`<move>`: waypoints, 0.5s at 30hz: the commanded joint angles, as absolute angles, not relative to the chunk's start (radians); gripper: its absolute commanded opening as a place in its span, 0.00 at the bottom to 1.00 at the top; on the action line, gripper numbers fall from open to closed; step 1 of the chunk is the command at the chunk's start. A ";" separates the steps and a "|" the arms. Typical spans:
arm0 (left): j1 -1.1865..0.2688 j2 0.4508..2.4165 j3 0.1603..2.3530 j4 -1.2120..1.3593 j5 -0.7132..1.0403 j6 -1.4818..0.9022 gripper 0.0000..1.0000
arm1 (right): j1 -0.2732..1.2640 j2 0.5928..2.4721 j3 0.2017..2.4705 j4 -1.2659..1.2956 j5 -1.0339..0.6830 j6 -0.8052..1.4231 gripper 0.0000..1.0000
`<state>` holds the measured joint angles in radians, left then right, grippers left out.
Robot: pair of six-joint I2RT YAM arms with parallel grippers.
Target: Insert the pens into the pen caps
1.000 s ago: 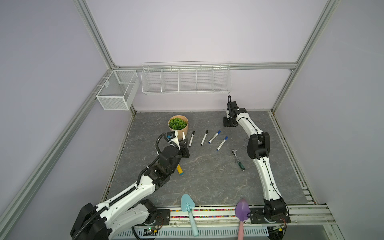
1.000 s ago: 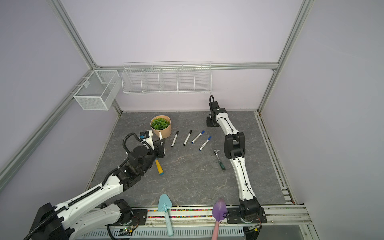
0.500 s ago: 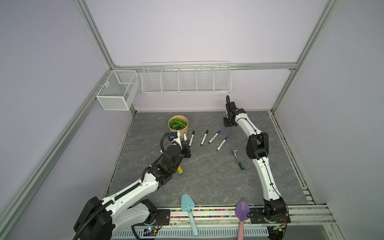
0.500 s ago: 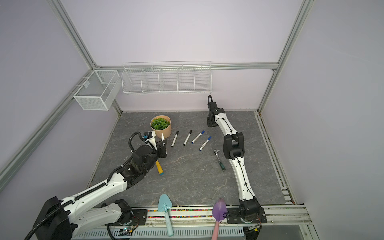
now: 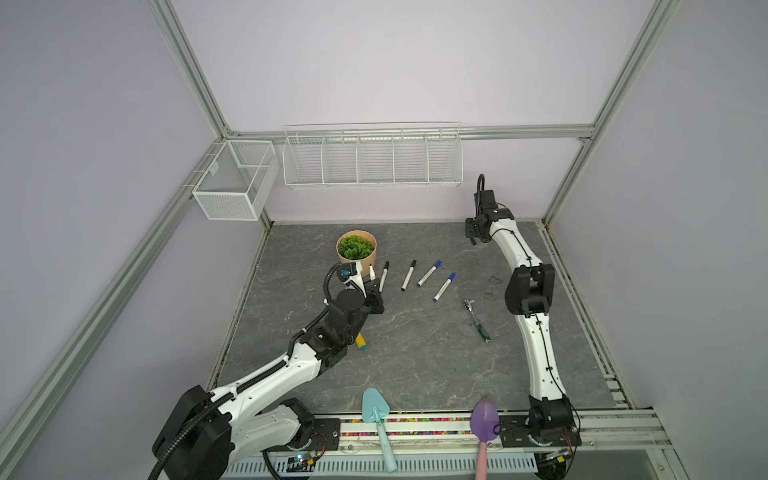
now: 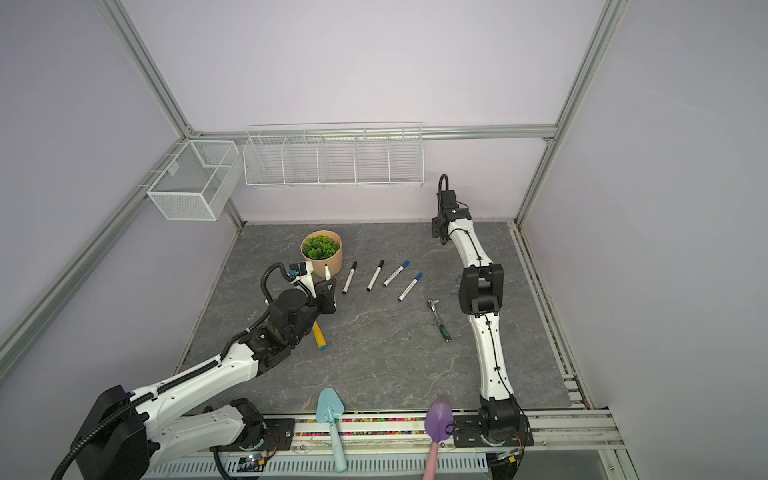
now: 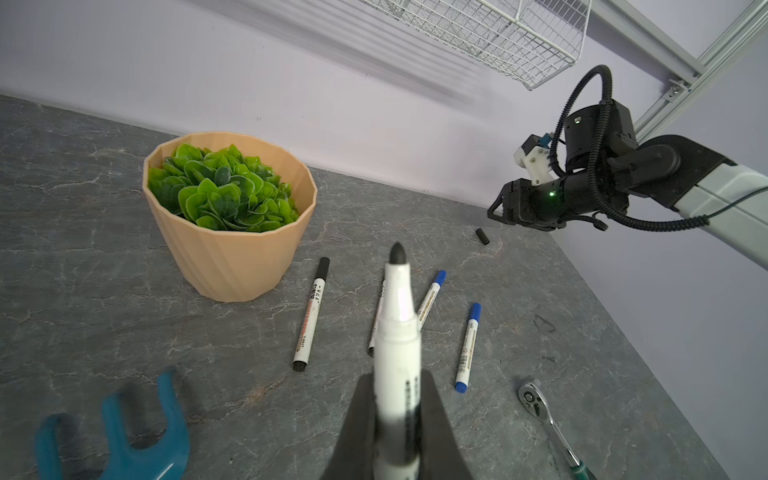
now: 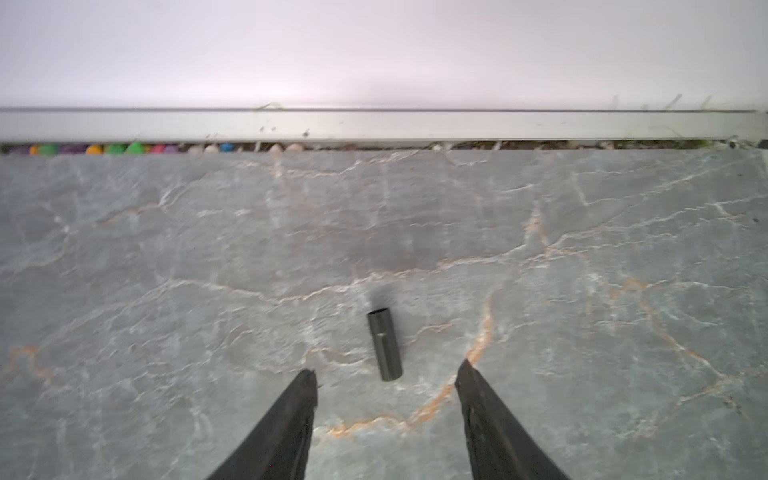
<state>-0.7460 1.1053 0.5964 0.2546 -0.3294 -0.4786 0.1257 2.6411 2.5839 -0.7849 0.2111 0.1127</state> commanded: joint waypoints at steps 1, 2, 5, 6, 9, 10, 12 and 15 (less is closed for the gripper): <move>-0.744 1.111 0.608 0.286 -0.344 -0.509 0.00 | 0.066 2.692 2.624 -0.798 0.139 0.149 0.58; -0.744 1.113 0.610 0.285 -0.342 -0.513 0.00 | 0.054 2.707 2.634 -0.799 0.104 0.152 0.58; -0.744 1.125 0.615 0.286 -0.341 -0.527 0.00 | 0.025 2.748 2.661 -0.788 0.004 0.146 0.57; -0.744 1.132 0.617 0.287 -0.339 -0.531 0.00 | 0.018 2.760 2.671 -0.779 -0.032 0.140 0.57; -0.744 1.157 0.630 0.279 -0.337 -0.534 0.00 | 0.011 2.781 2.685 -0.737 -0.121 0.124 0.58; -0.744 1.164 0.632 0.282 -0.336 -0.532 0.00 | 0.011 2.785 2.687 -0.725 -0.138 0.122 0.58; -0.744 1.183 0.642 0.282 -0.334 -0.534 0.00 | 0.009 2.793 2.690 -0.707 -0.163 0.128 0.59; -0.744 1.212 0.660 0.279 -0.327 -0.538 0.00 | 0.006 2.811 2.695 -0.701 -0.181 0.150 0.58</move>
<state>-0.7460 1.1954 0.6106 0.2638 -0.3279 -0.5152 0.0017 2.7983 2.6728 -0.7246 -0.1055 0.1333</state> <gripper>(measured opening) 0.115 0.584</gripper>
